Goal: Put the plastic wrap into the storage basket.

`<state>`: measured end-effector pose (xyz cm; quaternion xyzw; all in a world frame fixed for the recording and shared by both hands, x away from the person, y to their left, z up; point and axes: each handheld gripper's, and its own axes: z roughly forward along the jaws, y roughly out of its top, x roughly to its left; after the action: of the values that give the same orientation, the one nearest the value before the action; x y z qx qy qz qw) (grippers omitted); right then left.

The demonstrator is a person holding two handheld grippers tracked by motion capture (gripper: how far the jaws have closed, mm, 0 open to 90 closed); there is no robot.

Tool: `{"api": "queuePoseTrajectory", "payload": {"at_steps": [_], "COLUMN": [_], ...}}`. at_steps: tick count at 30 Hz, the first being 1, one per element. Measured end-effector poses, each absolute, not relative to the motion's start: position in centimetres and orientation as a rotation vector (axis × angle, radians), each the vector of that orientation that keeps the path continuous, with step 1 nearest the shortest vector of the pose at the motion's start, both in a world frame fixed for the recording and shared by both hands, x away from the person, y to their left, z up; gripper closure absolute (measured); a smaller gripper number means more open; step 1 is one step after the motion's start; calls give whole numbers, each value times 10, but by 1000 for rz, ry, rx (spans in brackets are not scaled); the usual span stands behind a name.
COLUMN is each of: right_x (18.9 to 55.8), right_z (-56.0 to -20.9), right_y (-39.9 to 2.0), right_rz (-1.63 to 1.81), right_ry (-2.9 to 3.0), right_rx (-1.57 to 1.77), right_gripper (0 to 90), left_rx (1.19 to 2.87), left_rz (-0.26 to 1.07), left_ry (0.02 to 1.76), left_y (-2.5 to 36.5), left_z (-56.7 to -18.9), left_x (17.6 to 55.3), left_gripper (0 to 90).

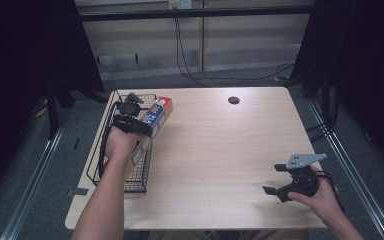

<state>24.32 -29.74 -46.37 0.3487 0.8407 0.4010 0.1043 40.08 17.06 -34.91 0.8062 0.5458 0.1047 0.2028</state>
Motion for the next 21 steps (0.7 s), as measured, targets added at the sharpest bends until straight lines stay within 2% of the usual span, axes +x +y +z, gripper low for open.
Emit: {"api": "queuePoseTrajectory", "payload": {"at_steps": [21], "right_x": [243], "right_z": [-464], "right_y": [-297], "right_rz": [1185], "right_ry": [2480], "right_rx": [1026], "right_gripper": [66], "left_rx": [2147], "left_rz": [334], "left_ry": [1643], "left_y": [196], "left_z": [-349], "left_x": [395], "left_gripper": [437]}}
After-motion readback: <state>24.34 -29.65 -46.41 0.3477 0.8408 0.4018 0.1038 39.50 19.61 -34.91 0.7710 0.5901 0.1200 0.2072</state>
